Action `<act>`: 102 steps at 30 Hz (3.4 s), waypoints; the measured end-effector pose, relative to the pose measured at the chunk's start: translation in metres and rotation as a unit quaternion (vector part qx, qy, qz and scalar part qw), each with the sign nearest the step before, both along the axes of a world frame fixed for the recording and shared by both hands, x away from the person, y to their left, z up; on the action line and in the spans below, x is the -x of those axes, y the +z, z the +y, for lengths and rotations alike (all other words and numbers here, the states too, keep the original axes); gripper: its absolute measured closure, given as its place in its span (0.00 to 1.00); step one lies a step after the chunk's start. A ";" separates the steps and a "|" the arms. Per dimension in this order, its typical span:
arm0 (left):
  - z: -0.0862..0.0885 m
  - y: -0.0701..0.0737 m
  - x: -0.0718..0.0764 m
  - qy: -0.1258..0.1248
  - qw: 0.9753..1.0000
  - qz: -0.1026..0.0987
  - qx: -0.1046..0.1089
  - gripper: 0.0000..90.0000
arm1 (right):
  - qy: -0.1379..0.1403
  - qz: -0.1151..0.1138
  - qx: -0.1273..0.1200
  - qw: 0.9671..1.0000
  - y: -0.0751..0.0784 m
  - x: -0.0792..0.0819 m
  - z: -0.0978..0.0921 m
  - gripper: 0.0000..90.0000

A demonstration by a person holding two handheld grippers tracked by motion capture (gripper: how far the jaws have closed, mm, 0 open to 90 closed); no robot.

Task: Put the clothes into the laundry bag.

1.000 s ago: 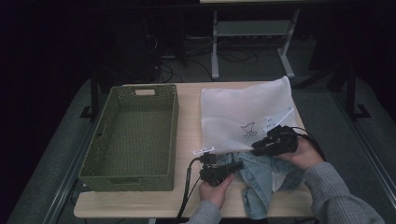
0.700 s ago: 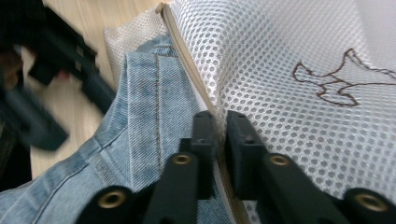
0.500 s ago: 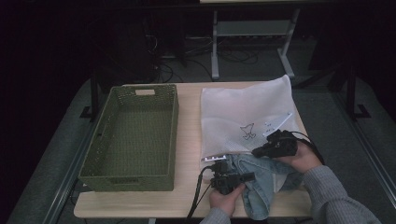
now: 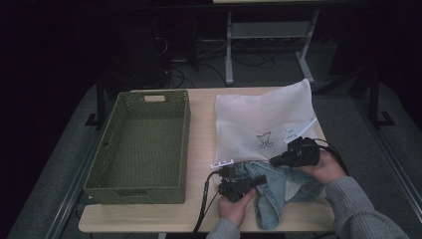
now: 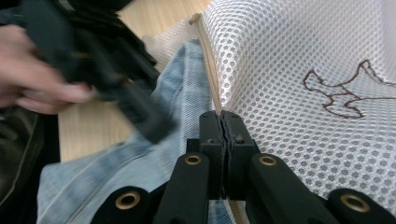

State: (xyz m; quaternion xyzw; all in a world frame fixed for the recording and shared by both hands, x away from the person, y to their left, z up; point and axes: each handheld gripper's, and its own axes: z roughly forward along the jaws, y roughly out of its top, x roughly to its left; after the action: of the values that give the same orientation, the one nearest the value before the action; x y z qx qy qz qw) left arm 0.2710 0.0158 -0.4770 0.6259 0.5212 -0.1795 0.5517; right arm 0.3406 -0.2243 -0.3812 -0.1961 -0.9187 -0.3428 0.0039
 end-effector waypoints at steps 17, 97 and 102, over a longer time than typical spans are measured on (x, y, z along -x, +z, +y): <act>-0.015 -0.005 -0.007 -0.013 0.999 0.005 0.037 0.92 | 0.006 -0.001 -0.013 1.000 0.003 0.002 0.005 0.98; -0.008 0.005 -0.027 0.052 0.998 -0.028 -0.002 0.89 | 0.020 0.017 -0.026 0.999 -0.009 0.009 0.006 0.98; 0.009 -0.008 -0.007 0.045 0.998 -0.029 -0.019 0.59 | 0.003 0.040 -0.008 0.999 -0.032 0.002 0.007 0.98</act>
State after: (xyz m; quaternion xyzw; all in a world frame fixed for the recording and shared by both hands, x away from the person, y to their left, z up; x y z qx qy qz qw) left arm 0.2778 0.0251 -0.4852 0.6168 0.5363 -0.1264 0.5621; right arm 0.3386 -0.2176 -0.4137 -0.2067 -0.9156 -0.3421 0.0436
